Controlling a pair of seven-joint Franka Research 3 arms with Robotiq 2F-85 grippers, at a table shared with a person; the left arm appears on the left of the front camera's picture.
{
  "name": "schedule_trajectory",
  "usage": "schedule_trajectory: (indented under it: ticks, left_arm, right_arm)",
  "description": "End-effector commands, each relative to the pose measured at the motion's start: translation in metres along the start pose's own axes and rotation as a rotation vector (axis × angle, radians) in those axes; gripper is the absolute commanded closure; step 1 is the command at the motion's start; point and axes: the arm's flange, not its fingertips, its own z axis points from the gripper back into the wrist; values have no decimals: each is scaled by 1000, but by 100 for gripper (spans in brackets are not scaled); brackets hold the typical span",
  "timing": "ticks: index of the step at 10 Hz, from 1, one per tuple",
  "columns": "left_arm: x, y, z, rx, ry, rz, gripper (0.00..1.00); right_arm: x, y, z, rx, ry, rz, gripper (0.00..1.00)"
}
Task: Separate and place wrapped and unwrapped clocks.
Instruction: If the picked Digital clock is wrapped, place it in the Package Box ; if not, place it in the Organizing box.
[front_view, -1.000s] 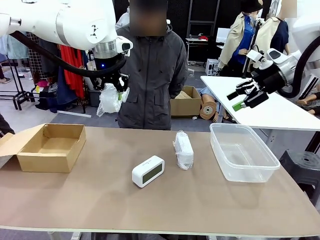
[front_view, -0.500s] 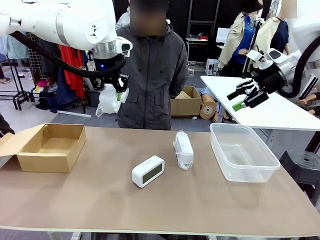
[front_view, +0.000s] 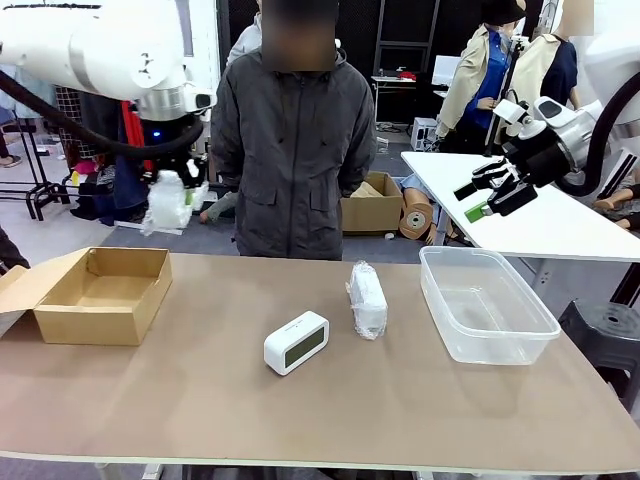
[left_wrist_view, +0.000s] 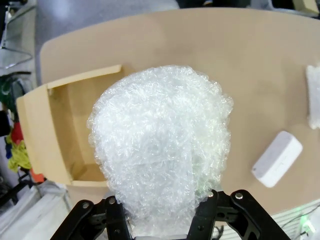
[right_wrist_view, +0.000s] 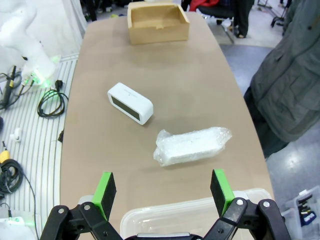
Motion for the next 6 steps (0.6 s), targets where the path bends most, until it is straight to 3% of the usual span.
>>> schedule_trajectory:
  ticks: [1, 6]
  left_arm:
    - [4, 35, -22, 56, 40, -4, 100]
    - [-3, 106, -83, 199, 197, 30, 100]
  right_arm:
    - [1, 1, 0, -3, 0, 2, 0]
    - [1, 1, 0, -3, 0, 2, 0]
